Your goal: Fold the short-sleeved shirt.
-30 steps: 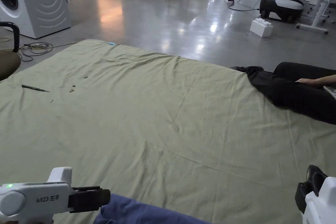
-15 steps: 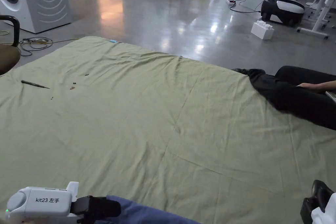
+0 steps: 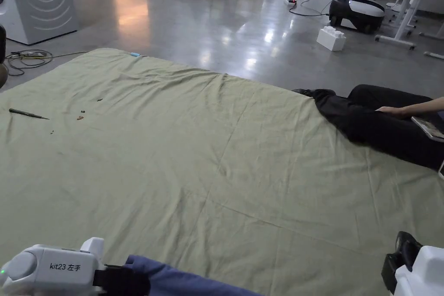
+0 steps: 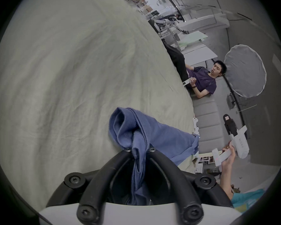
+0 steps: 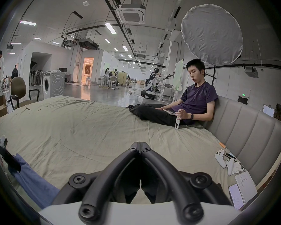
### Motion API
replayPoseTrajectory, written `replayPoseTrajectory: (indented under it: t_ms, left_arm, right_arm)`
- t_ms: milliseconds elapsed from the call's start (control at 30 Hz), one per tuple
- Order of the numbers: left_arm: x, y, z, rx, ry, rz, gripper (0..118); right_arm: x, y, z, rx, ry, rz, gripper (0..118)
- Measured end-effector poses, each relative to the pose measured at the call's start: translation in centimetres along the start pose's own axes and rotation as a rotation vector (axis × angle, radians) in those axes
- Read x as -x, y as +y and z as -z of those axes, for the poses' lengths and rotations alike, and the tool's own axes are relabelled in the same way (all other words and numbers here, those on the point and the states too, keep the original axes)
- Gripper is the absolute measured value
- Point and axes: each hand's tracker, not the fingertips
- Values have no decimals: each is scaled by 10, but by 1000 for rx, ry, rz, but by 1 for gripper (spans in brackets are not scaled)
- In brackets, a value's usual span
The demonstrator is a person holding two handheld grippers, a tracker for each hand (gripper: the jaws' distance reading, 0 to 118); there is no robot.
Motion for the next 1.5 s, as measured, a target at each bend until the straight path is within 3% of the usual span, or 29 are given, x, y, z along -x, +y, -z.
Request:
replayPoseTrajectory:
  t_ms: [300, 567, 733, 1133, 1500]
  left_arm:
    - [-50, 15, -47, -59, 86, 74, 9]
    - [-81, 30, -97, -115, 323, 145, 9]
    - [-118, 24, -95, -104, 414, 210, 9]
    - [-203, -10, -33, -69, 104, 199, 9]
    - [-225, -41, 116, 106, 165, 200, 9]
  right_arm:
    - [-9, -2, 1, -10, -2, 15, 0]
    - [-19, -6, 2, -16, -10, 32, 0]
    - [-26, -9, 3, -9, -16, 57, 0]
    - [-36, -15, 0, -7, -29, 81, 0]
    - [-50, -23, -5, 10, -60, 99, 0]
